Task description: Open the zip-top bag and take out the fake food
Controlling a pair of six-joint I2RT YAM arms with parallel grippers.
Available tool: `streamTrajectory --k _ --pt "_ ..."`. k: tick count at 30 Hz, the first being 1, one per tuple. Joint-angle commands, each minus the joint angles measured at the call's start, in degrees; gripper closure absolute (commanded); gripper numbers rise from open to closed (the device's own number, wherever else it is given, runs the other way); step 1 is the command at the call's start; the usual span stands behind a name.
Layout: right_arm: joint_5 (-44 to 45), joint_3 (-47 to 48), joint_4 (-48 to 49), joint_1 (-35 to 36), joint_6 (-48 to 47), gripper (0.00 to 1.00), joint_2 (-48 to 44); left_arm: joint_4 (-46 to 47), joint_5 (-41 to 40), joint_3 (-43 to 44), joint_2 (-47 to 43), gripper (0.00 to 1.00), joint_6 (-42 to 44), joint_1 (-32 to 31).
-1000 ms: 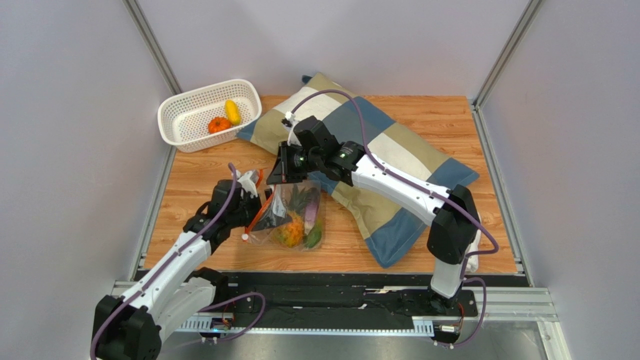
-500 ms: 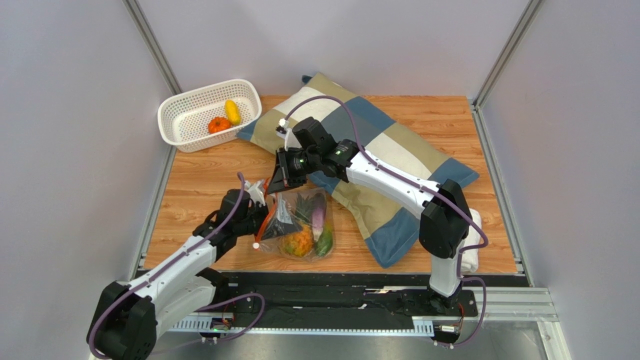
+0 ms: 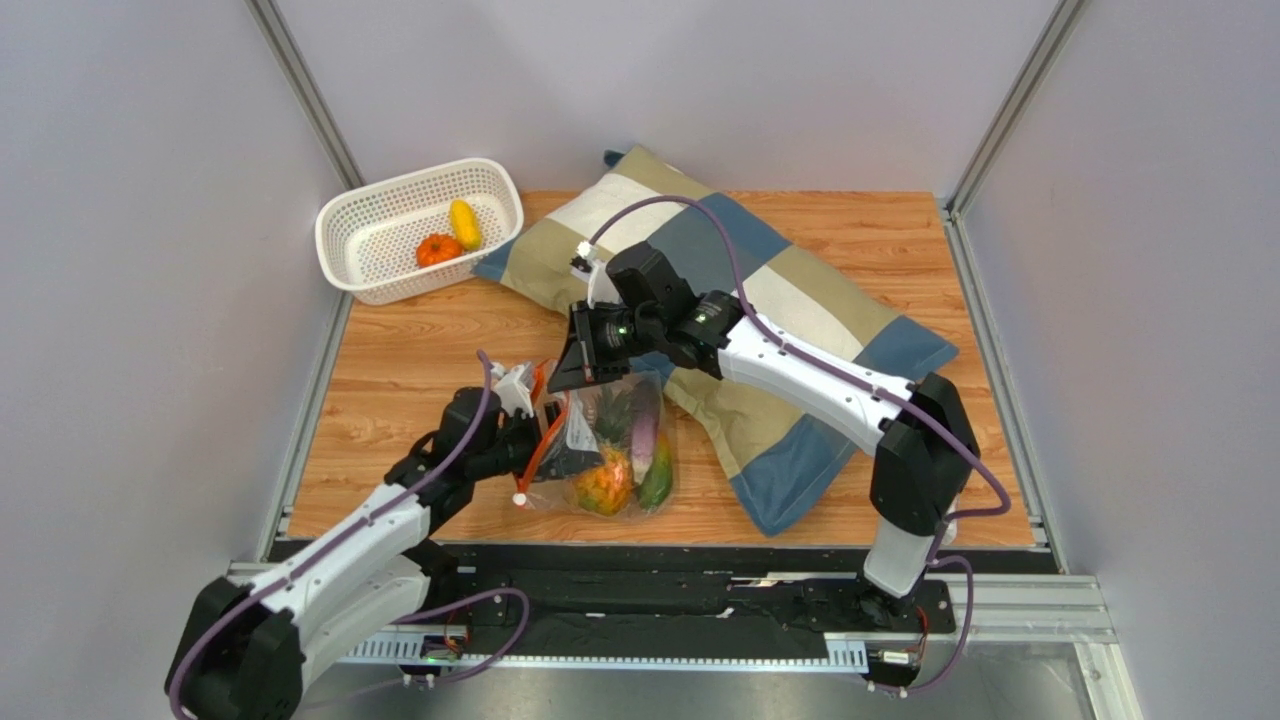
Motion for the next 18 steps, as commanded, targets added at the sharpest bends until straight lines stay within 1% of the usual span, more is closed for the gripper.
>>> streamTrajectory --k 1,2,3,4,5,7,10,13,14,16,17,18 --pt "2.4 -2.7 4.5 0.3 -1.2 1.0 -6.5 -8.9 -3.5 2.8 -9.2 0.98 5.7 -0.4" --pt "3.0 -4.0 4.4 0.3 -1.6 1.0 -7.4 -11.3 -4.3 3.9 -13.0 1.0 7.3 -0.3" --pt "4.1 -4.7 3.8 0.3 -2.1 1.0 -7.8 -14.4 -5.0 5.5 -15.1 1.0 8.2 -0.3" --pt "5.0 -5.3 3.6 0.3 -2.8 1.0 -8.7 -15.6 -5.1 6.0 -19.1 1.0 9.1 -0.4" --pt "5.8 -6.5 3.2 0.3 -3.3 1.0 -9.2 -16.7 -5.5 6.3 -21.0 1.0 9.5 -0.4" --pt "8.6 -7.7 3.0 0.3 -3.3 1.0 -10.6 -15.1 -3.5 5.2 -25.7 1.0 8.4 -0.4" --pt "13.9 -9.3 1.8 0.2 -2.0 1.0 -13.1 -16.5 -3.2 4.9 -30.7 1.0 6.2 -0.4" --pt "18.6 -10.5 0.5 -0.4 -1.1 1.0 -16.3 -19.4 -6.1 4.8 -35.7 1.0 5.2 -0.4" --pt "19.9 -10.1 -0.9 -0.5 -2.8 1.0 -17.0 -20.0 -6.9 4.9 -36.6 1.0 4.4 -0.4" --pt "21.5 -8.9 -3.7 -0.1 -5.8 1.0 -18.5 -23.1 -11.1 6.1 -37.5 1.0 2.6 -0.4" --pt "20.9 -8.2 -3.9 1.1 -8.4 1.0 -18.4 -23.6 -12.2 6.4 -37.1 1.0 0.7 -0.4" --pt "18.3 -7.2 -5.0 1.9 -11.9 1.0 -18.0 -23.3 -13.6 6.8 -36.6 1.0 -0.3 -0.4"
